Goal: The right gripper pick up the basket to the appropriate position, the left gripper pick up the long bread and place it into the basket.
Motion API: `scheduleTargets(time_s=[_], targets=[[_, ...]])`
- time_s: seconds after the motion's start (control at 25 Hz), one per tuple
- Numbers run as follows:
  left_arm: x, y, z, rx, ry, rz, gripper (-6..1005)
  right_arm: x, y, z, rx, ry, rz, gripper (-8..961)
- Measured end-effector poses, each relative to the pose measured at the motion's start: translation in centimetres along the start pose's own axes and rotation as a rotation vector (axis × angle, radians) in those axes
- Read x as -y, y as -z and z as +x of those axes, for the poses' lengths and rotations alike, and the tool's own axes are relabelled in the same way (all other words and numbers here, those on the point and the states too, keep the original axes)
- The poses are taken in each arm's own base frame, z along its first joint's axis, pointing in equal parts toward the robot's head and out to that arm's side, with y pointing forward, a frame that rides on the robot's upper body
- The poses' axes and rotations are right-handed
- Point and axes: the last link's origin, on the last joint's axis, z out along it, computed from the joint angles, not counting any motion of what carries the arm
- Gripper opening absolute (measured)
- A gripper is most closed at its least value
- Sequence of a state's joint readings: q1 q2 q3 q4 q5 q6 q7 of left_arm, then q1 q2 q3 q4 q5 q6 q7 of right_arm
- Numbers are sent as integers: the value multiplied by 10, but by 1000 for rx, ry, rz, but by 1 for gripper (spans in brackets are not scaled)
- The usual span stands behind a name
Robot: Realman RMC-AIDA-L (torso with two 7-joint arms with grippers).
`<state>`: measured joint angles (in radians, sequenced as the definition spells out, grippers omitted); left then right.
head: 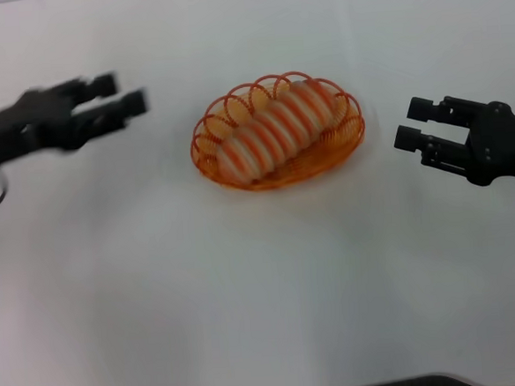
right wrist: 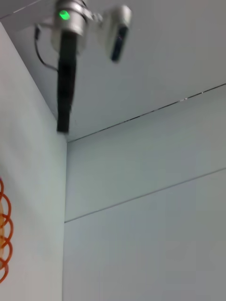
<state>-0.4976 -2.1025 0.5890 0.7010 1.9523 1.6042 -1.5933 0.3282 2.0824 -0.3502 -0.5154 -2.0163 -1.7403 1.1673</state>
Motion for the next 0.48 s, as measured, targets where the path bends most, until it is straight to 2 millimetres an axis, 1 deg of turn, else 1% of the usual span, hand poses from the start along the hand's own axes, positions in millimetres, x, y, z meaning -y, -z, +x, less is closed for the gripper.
scheduleTargets(time_s=[0.12, 0.2, 0.28, 0.48], targets=[[-7, 23, -24, -40, -27, 2, 726, 2, -4, -2, -1, 4, -3, 583], [-10, 28, -35, -32, -29, 15, 726, 3, -8, -3, 0, 4, -7, 583], [-10, 31, -42, -16, -24, 25, 725, 3, -10, -4, 0, 5, -9, 583], [-9, 33, -48, 12, -18, 36, 725, 4, -13, -5, -5, 5, -14, 583]])
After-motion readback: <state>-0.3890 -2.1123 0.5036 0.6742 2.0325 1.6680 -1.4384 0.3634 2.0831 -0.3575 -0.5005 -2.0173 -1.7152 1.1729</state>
